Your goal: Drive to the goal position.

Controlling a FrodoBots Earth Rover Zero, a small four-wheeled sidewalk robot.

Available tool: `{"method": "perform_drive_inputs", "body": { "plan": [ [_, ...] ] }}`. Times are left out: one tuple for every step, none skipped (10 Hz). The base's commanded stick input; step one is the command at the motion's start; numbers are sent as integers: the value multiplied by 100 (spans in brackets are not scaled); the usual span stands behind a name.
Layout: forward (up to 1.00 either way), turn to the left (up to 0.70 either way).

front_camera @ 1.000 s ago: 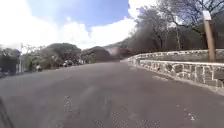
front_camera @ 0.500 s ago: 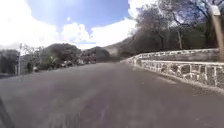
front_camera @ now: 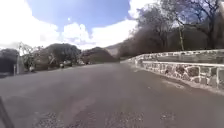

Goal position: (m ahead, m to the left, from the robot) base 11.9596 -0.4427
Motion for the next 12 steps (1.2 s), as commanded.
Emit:
{"method": "perform_drive_inputs", "body": {
  "plan": [
    [70, 0],
    [70, 0],
    [70, 0],
    [70, 0],
    [70, 0],
    [70, 0],
    [70, 0],
    [70, 0],
    [70, 0],
    [70, 0],
    [70, 0],
    [70, 0]
  ]
}}
